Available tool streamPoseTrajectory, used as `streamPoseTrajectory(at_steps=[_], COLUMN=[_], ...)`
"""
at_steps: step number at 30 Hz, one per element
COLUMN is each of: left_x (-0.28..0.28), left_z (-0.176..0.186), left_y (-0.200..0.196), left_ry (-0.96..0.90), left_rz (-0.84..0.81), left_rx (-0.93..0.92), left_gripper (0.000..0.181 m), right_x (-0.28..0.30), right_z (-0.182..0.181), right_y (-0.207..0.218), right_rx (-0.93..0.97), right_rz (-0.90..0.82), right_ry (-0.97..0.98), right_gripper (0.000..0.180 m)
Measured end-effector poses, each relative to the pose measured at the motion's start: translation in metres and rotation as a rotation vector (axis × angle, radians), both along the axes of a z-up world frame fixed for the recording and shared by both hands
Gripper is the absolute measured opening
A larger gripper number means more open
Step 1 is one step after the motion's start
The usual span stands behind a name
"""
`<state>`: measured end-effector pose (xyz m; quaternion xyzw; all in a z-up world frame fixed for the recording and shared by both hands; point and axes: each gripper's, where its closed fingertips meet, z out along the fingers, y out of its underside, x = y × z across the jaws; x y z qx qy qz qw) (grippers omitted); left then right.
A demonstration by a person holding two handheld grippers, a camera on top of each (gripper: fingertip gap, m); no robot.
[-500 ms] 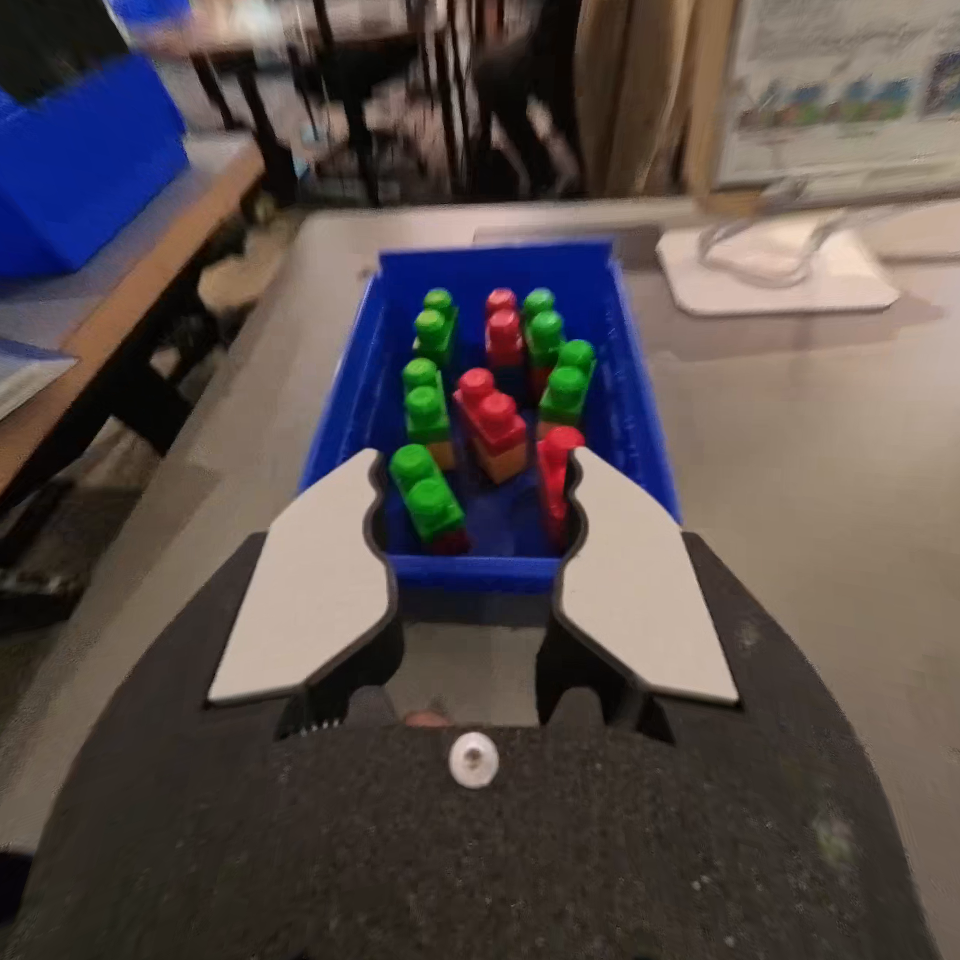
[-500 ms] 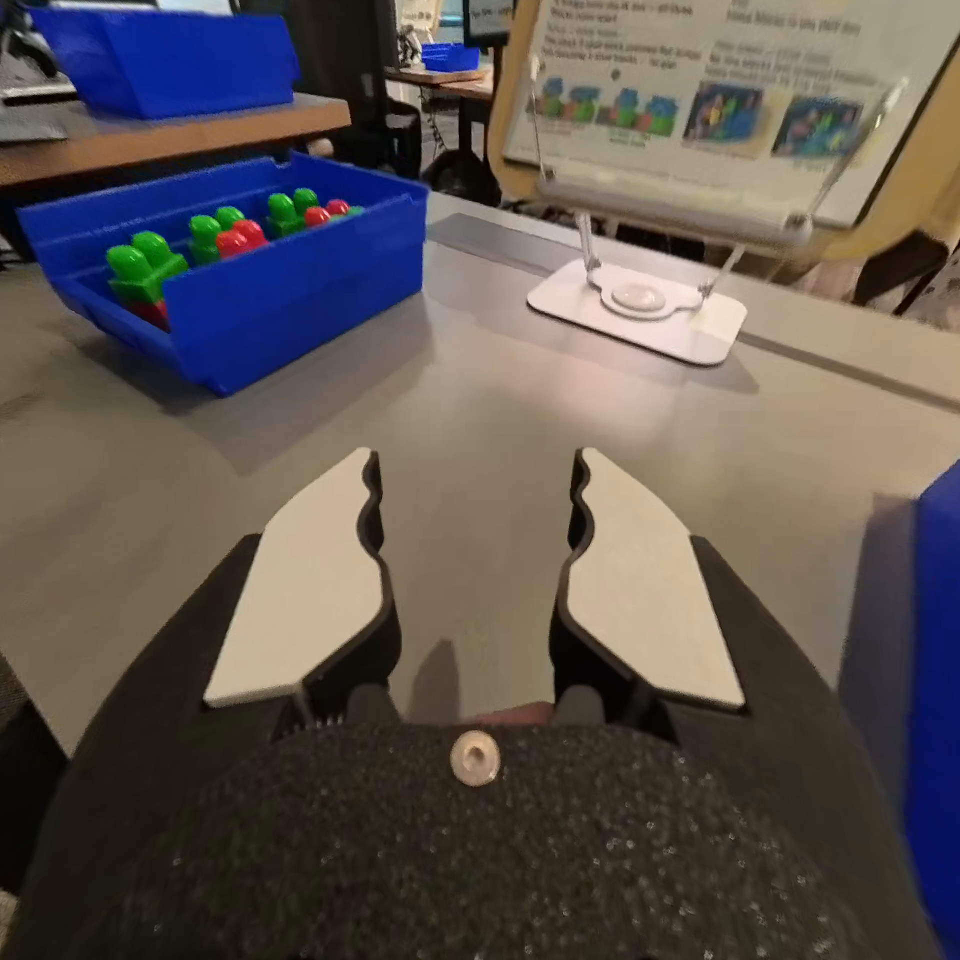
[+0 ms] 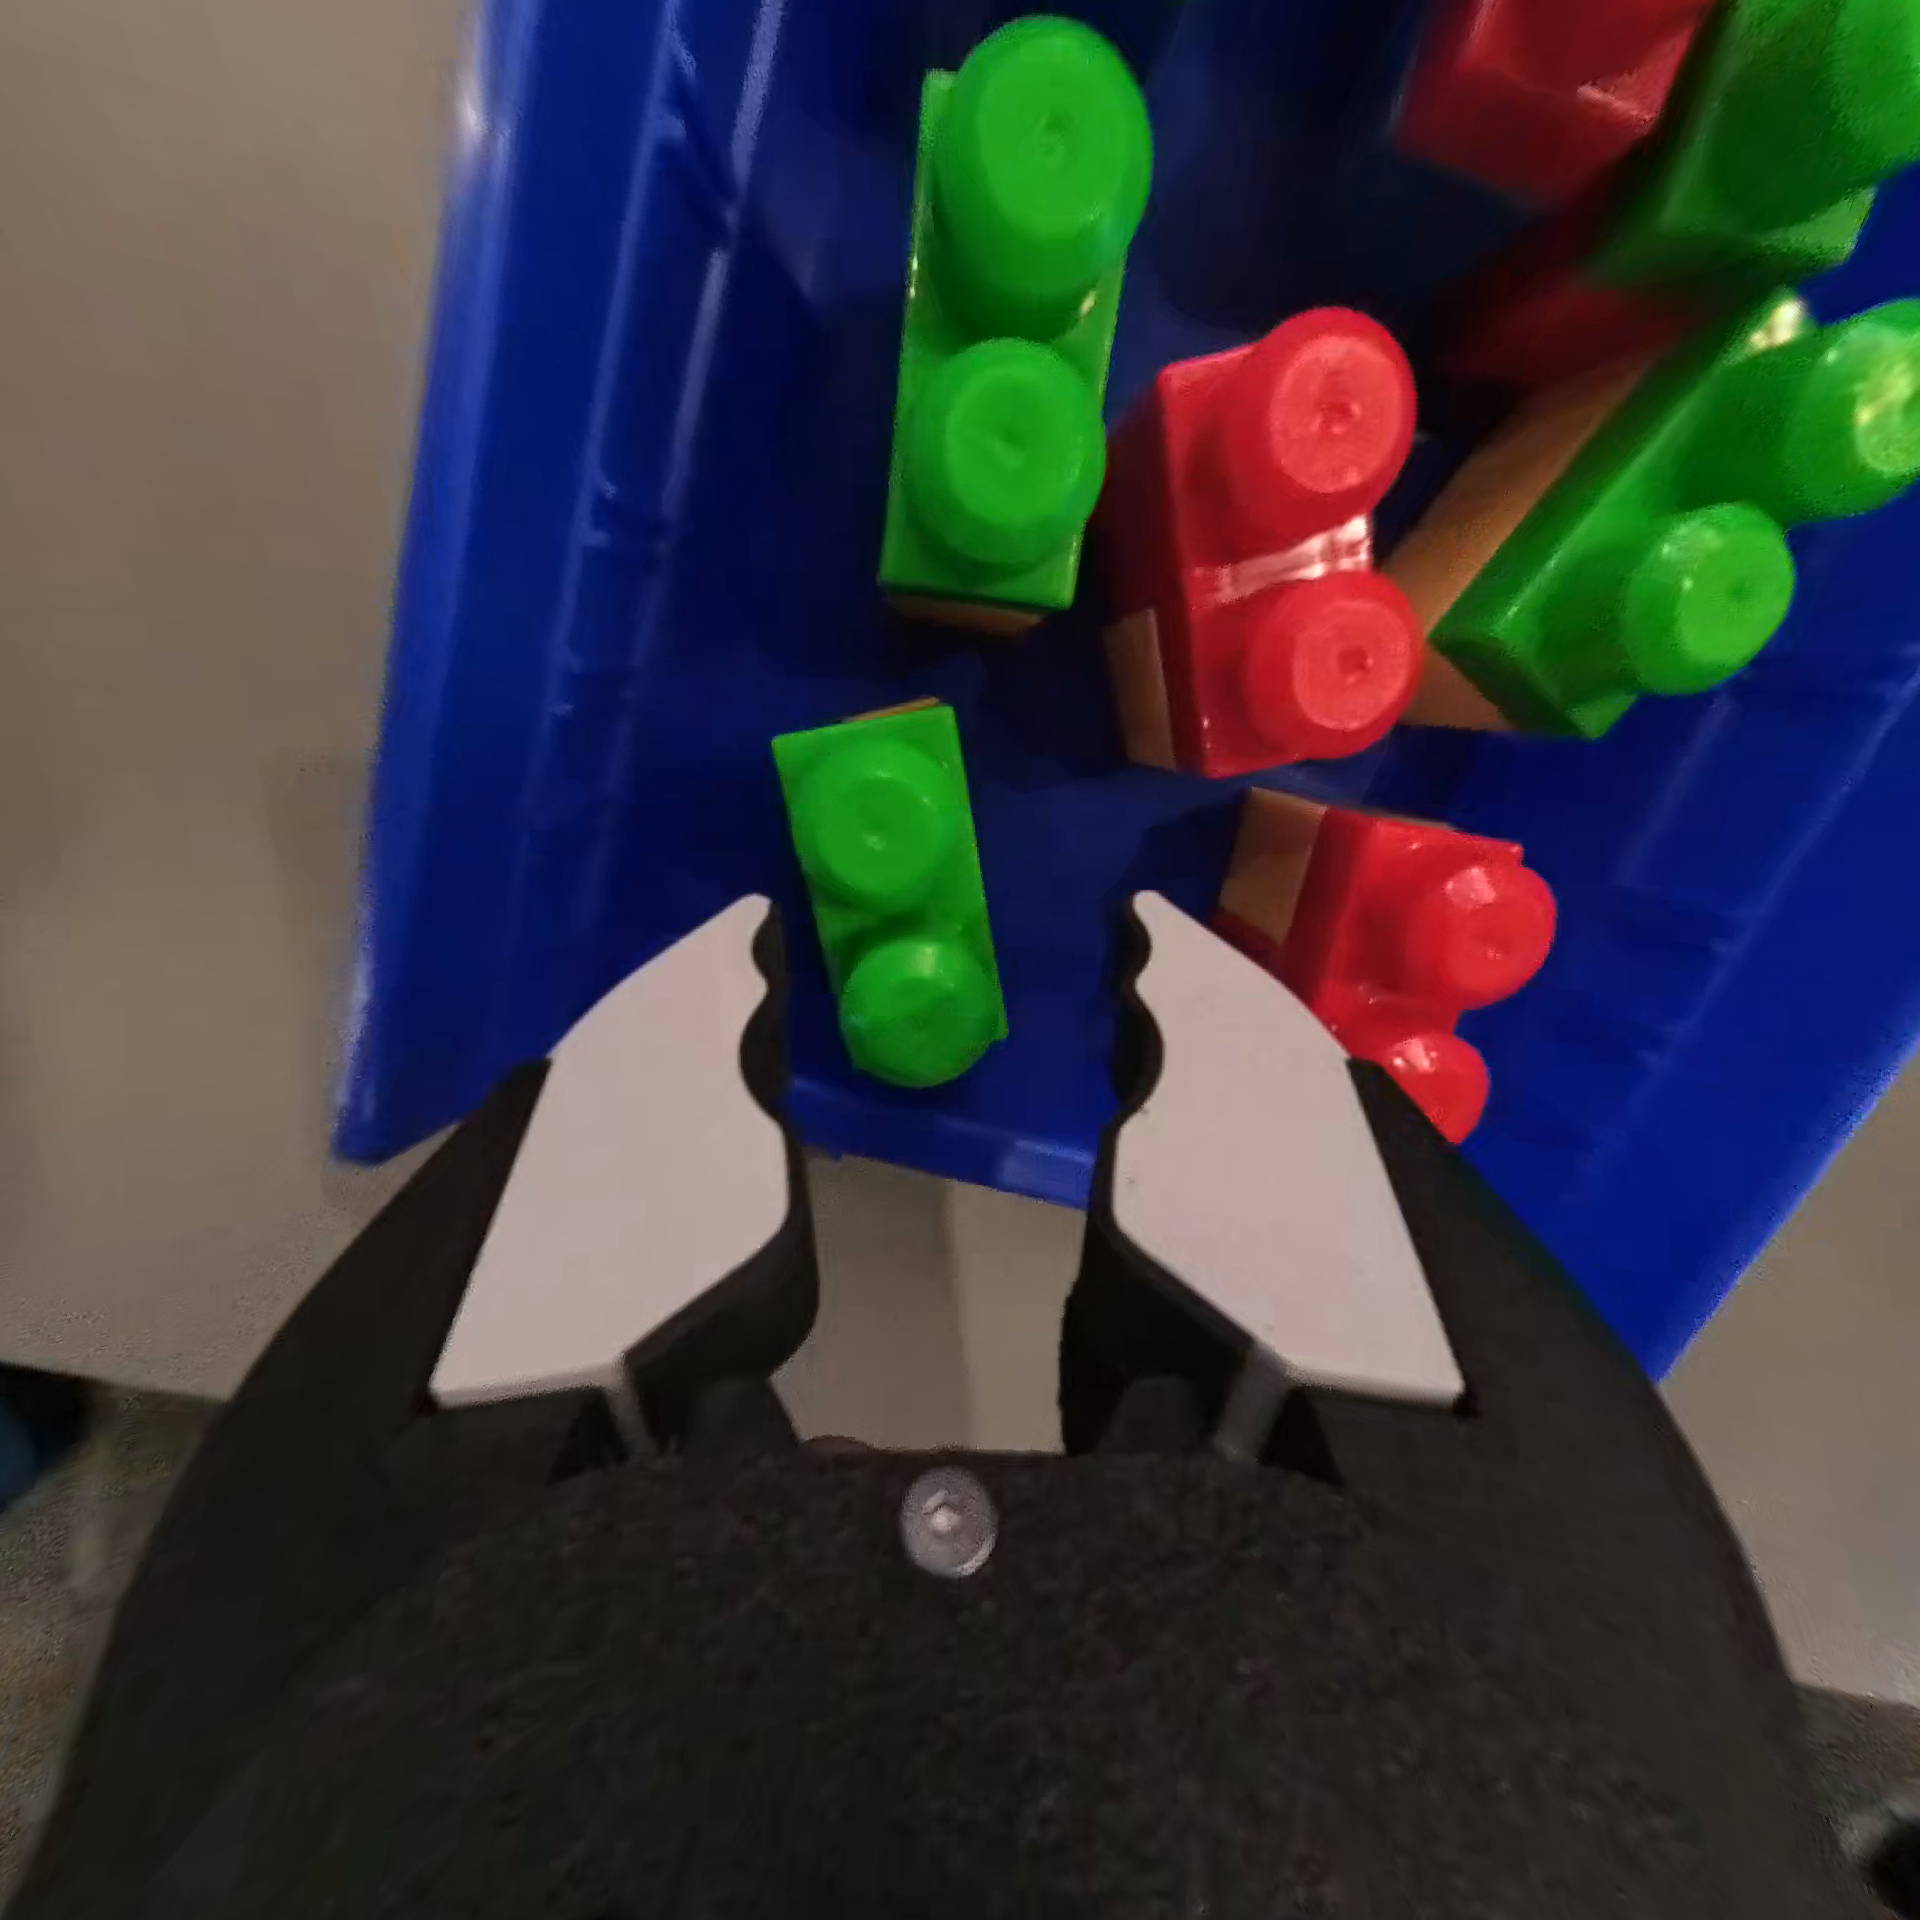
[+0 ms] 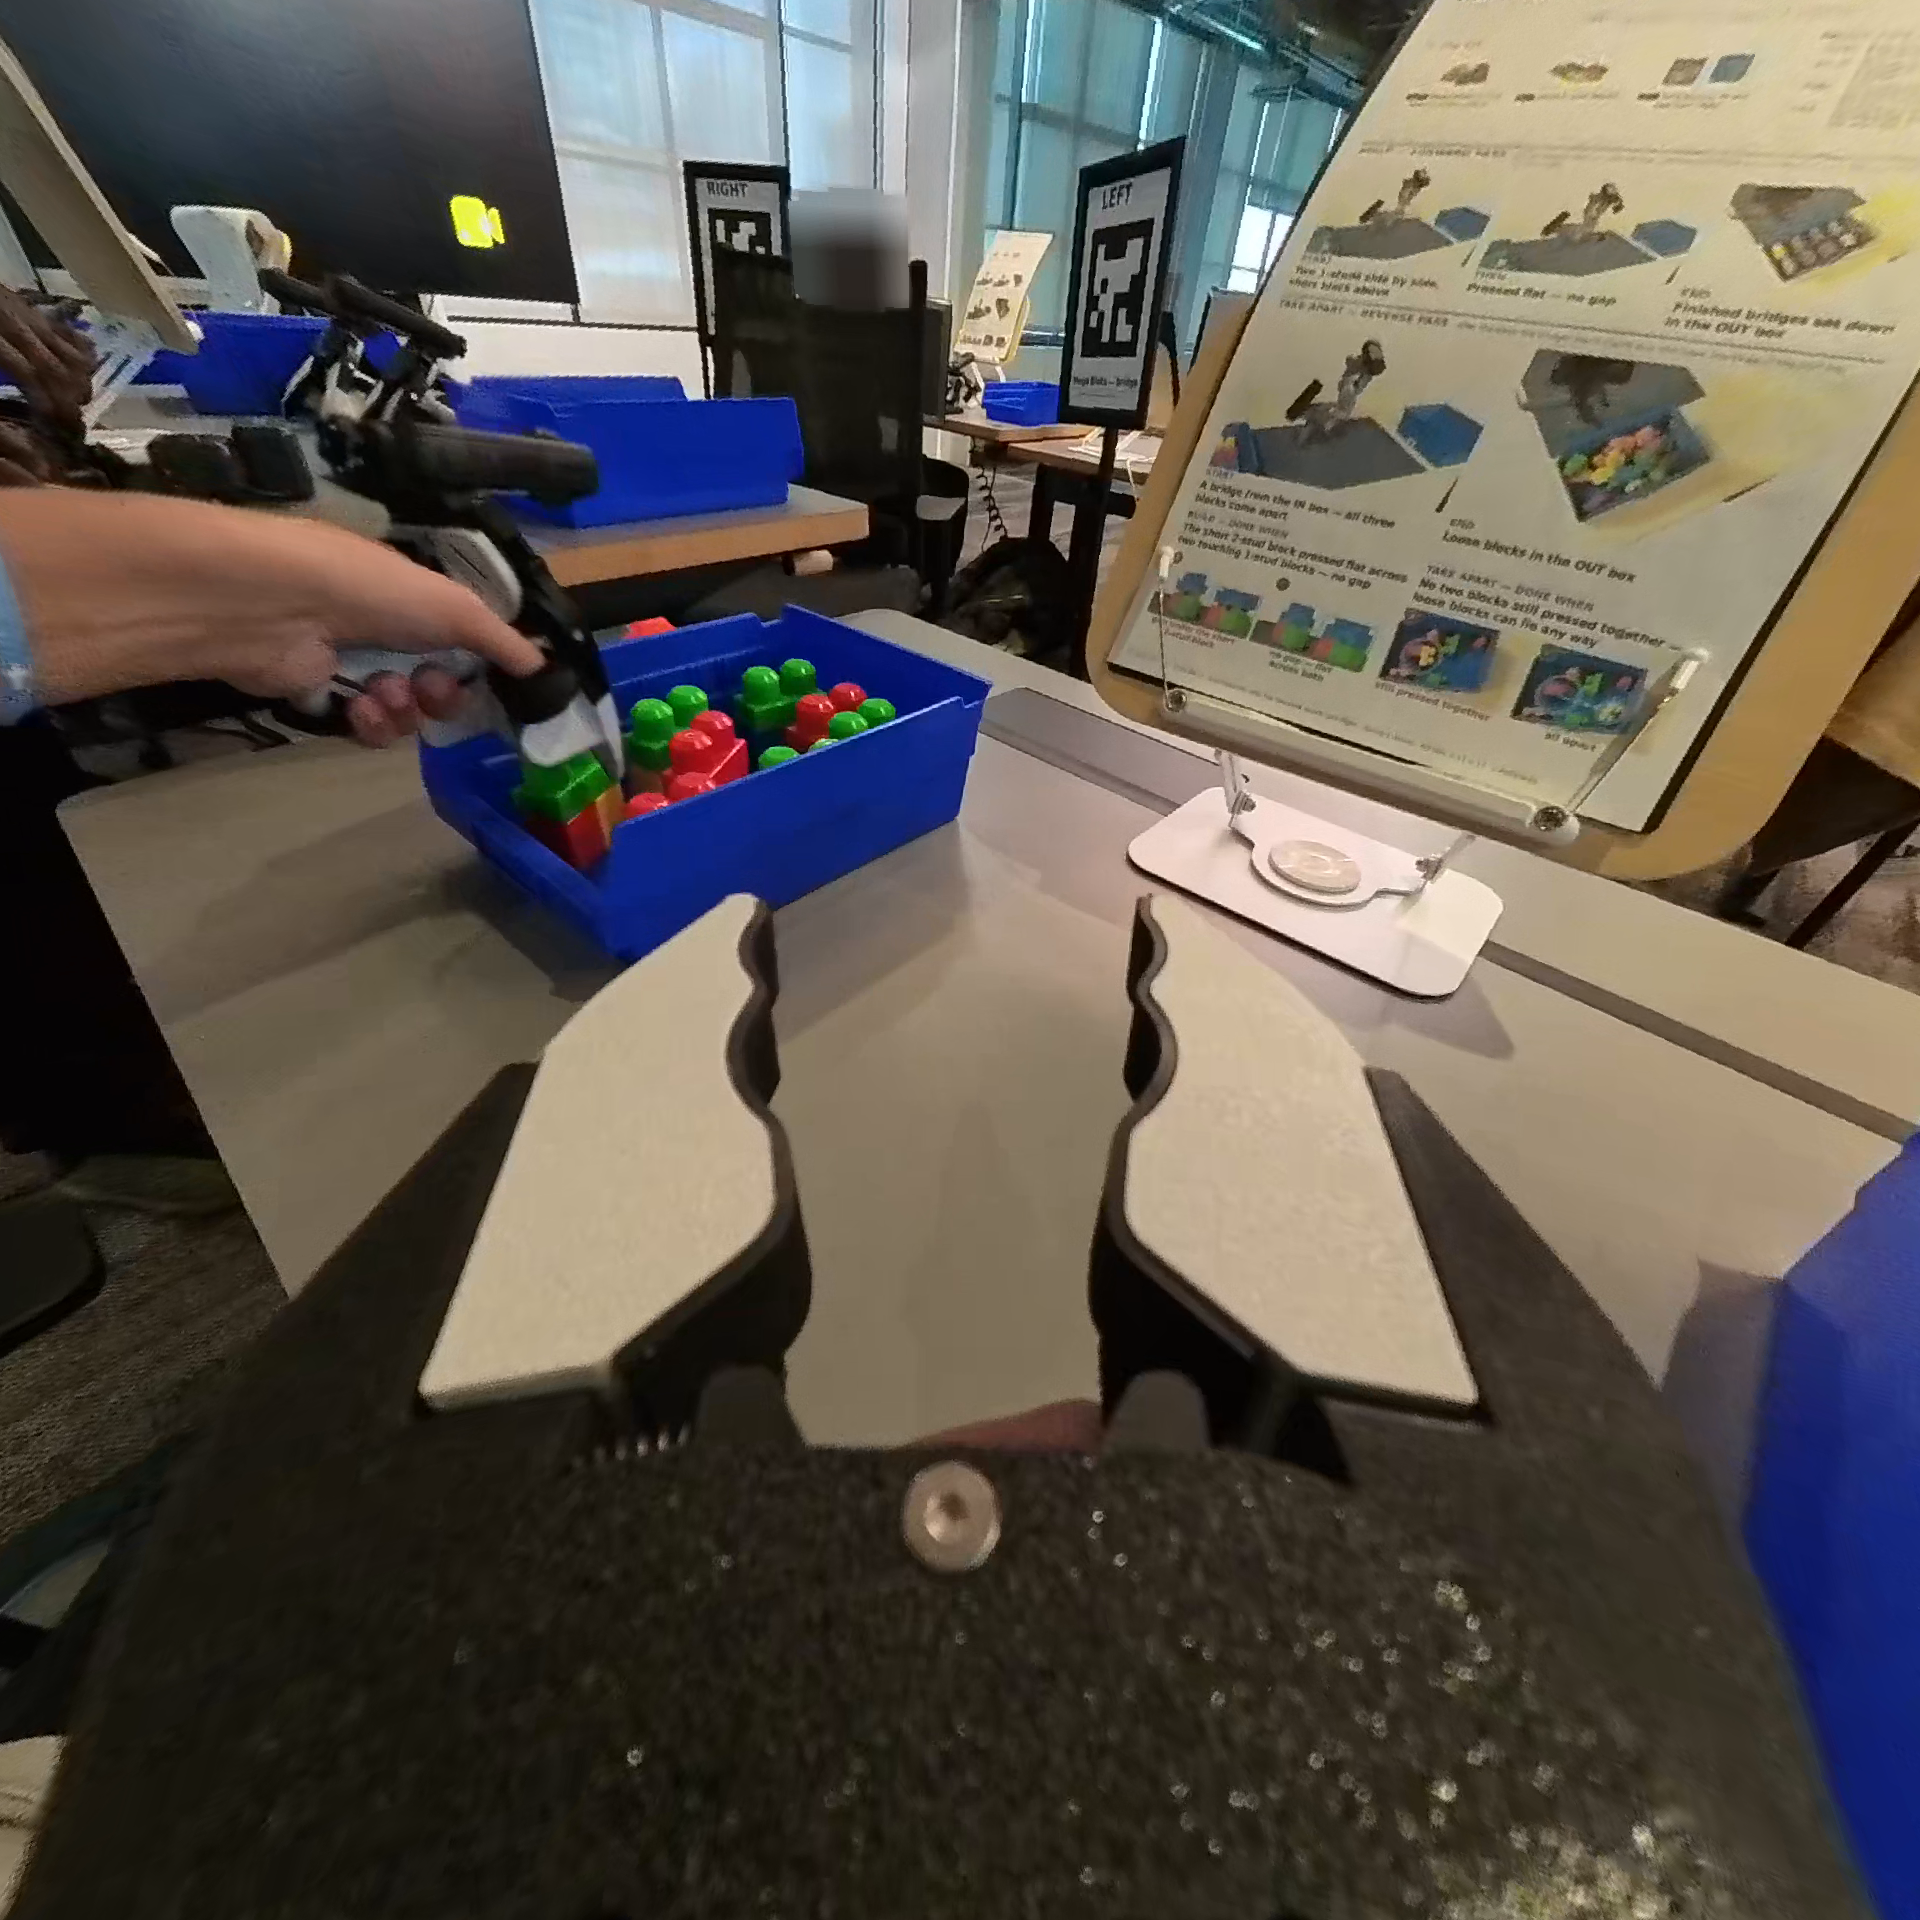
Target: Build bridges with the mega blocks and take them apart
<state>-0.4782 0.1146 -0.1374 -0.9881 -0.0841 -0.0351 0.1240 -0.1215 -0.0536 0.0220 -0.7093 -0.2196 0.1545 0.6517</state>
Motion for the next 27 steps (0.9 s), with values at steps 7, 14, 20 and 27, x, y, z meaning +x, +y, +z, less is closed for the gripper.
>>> streamPoseTrajectory(at_steps=[7,14,20,27], left_x=[-0.015,-0.022,0.011,0.128], left_z=[-0.012,0.001,0.065,0.146], left_y=[0.008,0.005,0.009,-0.066], left_ry=[0.061,0.107,-0.076,-0.534], left_rz=[0.032,-0.083,-0.373,-0.909], left_rx=[-0.041,-0.031,0.243,0.74], left_gripper=[0.06,0.033,0.033,0.033], right_x=[0.001,0.005,0.018,0.015], right_z=[-0.01,-0.013,-0.025,-0.044], right_y=[0.006,0.006,0.014,0.02], right_rx=[-0.035,-0.044,-0.072,-0.167], right_rz=[0.01,0.001,-0.003,0.218], right_ry=[-0.012,-0.031,-0.033,0.183], right_gripper=[0.065,0.063,0.06,0.058])
